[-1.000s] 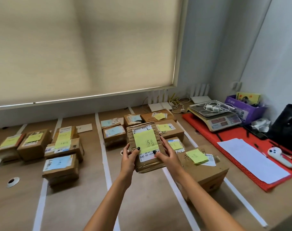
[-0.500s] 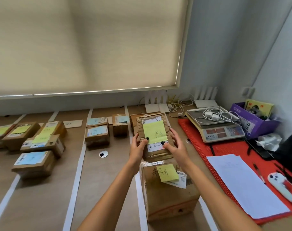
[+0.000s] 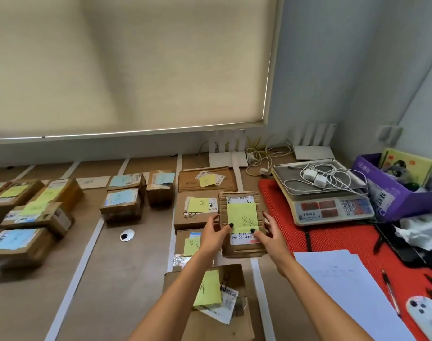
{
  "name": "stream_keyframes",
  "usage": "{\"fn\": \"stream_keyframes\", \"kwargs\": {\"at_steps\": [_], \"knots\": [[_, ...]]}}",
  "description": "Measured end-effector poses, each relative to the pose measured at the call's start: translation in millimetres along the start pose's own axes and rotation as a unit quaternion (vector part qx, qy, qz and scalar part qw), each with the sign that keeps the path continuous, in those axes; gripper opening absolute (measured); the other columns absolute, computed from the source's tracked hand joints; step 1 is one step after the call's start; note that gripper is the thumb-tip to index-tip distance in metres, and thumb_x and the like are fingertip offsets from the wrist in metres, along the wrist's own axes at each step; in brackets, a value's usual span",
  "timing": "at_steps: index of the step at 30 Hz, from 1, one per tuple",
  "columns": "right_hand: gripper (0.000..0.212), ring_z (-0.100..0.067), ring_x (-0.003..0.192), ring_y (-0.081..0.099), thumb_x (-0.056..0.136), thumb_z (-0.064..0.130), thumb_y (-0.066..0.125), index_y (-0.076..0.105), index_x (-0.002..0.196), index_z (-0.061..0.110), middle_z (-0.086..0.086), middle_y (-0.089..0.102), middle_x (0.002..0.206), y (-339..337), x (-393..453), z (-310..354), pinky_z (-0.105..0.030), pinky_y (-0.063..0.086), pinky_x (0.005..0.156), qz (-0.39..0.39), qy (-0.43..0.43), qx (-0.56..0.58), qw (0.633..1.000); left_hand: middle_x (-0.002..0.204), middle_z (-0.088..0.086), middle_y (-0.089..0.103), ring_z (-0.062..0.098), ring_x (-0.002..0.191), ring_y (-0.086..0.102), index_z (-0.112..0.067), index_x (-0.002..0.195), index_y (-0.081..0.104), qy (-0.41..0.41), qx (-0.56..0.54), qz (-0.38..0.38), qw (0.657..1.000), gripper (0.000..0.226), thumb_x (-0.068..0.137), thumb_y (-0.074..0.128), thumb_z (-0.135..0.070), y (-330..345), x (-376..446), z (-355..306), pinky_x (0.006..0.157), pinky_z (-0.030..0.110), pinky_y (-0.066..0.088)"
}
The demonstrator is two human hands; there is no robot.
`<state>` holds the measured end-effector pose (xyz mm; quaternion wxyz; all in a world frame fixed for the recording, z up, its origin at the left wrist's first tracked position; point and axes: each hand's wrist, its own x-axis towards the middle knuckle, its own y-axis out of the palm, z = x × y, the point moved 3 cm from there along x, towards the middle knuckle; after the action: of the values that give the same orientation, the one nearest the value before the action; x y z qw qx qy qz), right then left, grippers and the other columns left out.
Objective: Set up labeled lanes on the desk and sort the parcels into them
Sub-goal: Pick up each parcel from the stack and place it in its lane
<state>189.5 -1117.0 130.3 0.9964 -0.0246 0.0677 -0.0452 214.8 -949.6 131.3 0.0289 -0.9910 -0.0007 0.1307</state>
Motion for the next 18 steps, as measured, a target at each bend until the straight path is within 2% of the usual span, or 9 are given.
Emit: {"fn": "stream_keyframes", "kwargs": {"at_steps": [3, 6, 8, 10, 14, 16, 18], "knots": [[0.059, -0.01, 0.106, 0.05, 0.091, 0.005, 0.055, 0.032, 0.141, 0.025, 0.003, 0.046, 0.124, -4, 18, -25, -0.017, 0.049, 0.069, 0.016, 0.035, -0.007, 0.999, 0.126, 0.005, 0.056, 0.017, 0.104, 0.057, -0.016, 0.131, 0.042, -0.032, 0.058, -0.038, 0.997, 0.042, 0.092, 0.057, -0.014, 8, 14, 15, 0.082, 0.027, 0.052], [0.056, 0.0, 0.092, 0.054, 0.092, 0.006, 0.054, 0.034, 0.141, 0.024, 0.002, 0.047, 0.126, -6, 33, -49, -0.019, 0.052, 0.068, 0.033, 0.073, -0.005, 0.997, 0.125, 0.006, 0.058, 0.021, 0.109, 0.059, -0.014, 0.131, 0.044, -0.073, 0.106, -0.047, 0.991, 0.042, 0.091, 0.056, -0.012, 11, 27, 32, 0.089, 0.034, 0.053], [0.054, -0.006, 0.096, 0.058, 0.093, 0.008, 0.053, 0.035, 0.141, 0.023, -0.002, 0.05, 0.131, -8, 40, -63, -0.022, 0.054, 0.073, 0.034, 0.097, -0.005, 0.995, 0.125, 0.009, 0.06, 0.022, 0.108, 0.06, -0.014, 0.132, 0.045, -0.092, 0.128, -0.035, 0.987, 0.04, 0.092, 0.053, -0.013, 12, 34, 43, 0.088, 0.034, 0.054], [0.051, -0.015, 0.101, 0.062, 0.093, 0.009, 0.051, 0.036, 0.141, 0.021, -0.007, 0.052, 0.133, -9, 44, -76, -0.024, 0.055, 0.075, 0.037, 0.118, -0.005, 0.992, 0.121, 0.008, 0.062, 0.021, 0.103, 0.062, -0.014, 0.131, 0.046, -0.112, 0.126, -0.027, 0.985, 0.038, 0.094, 0.05, -0.019, 13, 37, 50, 0.08, 0.029, 0.055], [0.047, -0.015, 0.095, 0.062, 0.094, 0.008, 0.05, 0.039, 0.138, 0.015, -0.01, 0.055, 0.127, -3, 49, -96, -0.017, 0.053, 0.064, 0.047, 0.15, -0.021, 0.987, 0.105, 0.002, 0.064, 0.016, 0.091, 0.063, -0.016, 0.111, 0.055, -0.144, 0.141, -0.032, 0.979, 0.029, 0.095, 0.045, -0.038, 13, 41, 58, 0.081, 0.032, 0.054], [0.048, -0.018, 0.1, 0.061, 0.092, 0.005, 0.052, 0.04, 0.138, 0.015, -0.011, 0.055, 0.129, 1, 52, -103, -0.017, 0.052, 0.065, 0.054, 0.154, -0.025, 0.986, 0.098, 0.0, 0.064, 0.015, 0.088, 0.06, -0.016, 0.101, 0.057, -0.143, 0.159, -0.04, 0.976, 0.027, 0.096, 0.043, -0.039, 11, 43, 62, 0.08, 0.03, 0.051], [0.052, -0.02, 0.106, 0.06, 0.089, 0.003, 0.054, 0.04, 0.137, 0.015, -0.011, 0.055, 0.13, 4, 53, -109, -0.017, 0.053, 0.066, 0.055, 0.161, -0.029, 0.985, 0.101, 0.002, 0.065, 0.018, 0.091, 0.06, -0.013, 0.102, 0.061, -0.139, 0.167, -0.05, 0.975, 0.026, 0.096, 0.044, -0.032, 9, 45, 63, 0.079, 0.03, 0.051]]}}
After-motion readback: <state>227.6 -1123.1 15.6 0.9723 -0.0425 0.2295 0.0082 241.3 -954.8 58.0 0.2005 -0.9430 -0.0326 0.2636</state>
